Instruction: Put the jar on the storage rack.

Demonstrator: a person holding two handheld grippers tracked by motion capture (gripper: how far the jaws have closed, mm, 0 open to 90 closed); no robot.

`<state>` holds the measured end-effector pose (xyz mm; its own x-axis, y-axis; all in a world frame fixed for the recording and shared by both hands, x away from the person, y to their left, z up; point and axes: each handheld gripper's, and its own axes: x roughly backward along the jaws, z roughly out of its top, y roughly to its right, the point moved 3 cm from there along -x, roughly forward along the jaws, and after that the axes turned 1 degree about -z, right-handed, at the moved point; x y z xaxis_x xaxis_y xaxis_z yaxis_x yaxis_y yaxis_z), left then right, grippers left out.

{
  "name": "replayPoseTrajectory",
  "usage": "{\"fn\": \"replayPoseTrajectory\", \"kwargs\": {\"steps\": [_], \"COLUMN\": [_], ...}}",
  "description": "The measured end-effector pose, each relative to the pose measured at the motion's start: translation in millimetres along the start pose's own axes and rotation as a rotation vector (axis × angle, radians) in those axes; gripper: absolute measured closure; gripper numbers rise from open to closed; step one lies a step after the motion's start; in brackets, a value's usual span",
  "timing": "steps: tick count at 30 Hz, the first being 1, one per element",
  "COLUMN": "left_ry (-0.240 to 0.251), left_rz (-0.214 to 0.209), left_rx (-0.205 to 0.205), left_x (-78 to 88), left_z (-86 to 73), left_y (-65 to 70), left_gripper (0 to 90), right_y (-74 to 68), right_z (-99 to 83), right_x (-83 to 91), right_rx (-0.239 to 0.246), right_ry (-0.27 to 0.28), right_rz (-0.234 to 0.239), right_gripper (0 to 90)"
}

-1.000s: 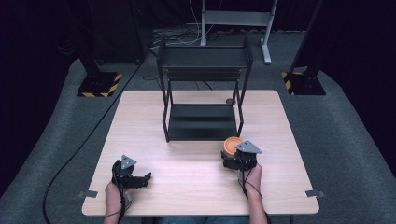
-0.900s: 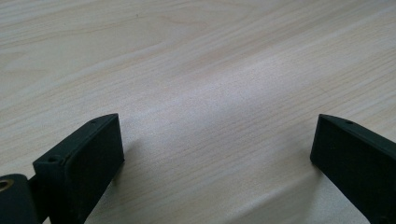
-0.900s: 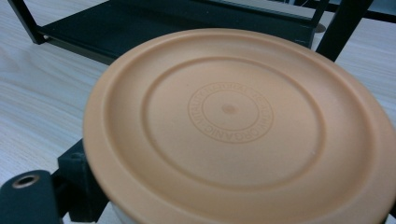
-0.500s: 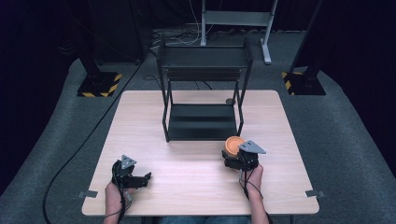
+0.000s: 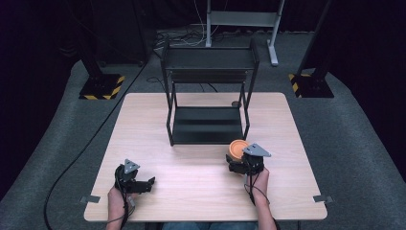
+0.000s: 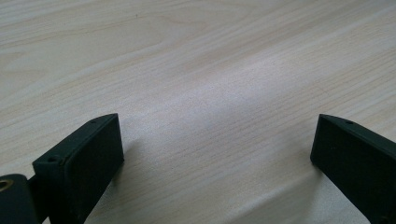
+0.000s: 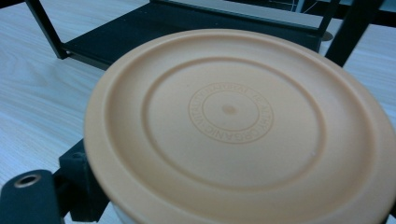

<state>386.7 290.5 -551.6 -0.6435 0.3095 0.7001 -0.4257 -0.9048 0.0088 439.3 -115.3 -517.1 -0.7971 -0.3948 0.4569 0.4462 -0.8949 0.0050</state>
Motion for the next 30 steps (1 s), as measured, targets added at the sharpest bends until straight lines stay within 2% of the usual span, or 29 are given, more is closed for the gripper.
{"fn": "replayPoseTrajectory", "kwargs": {"steps": [7, 30], "left_ry": [0.0, 0.0], "left_rz": [0.001, 0.0], "left_rx": [0.0, 0.0], "left_x": [0.0, 0.0], "left_z": [0.0, 0.0], "left_y": [0.0, 0.0], "left_gripper": [1.9, 1.9], "right_y": [-3.1, -9.4], "right_z": [9.8, 23.0], "right_x": [0.1, 0.1], "right_rx": [0.008, 0.032], "right_ry": [0.008, 0.028], "right_rz": [0.016, 0.029], "right_gripper": [9.0, 9.0]}}
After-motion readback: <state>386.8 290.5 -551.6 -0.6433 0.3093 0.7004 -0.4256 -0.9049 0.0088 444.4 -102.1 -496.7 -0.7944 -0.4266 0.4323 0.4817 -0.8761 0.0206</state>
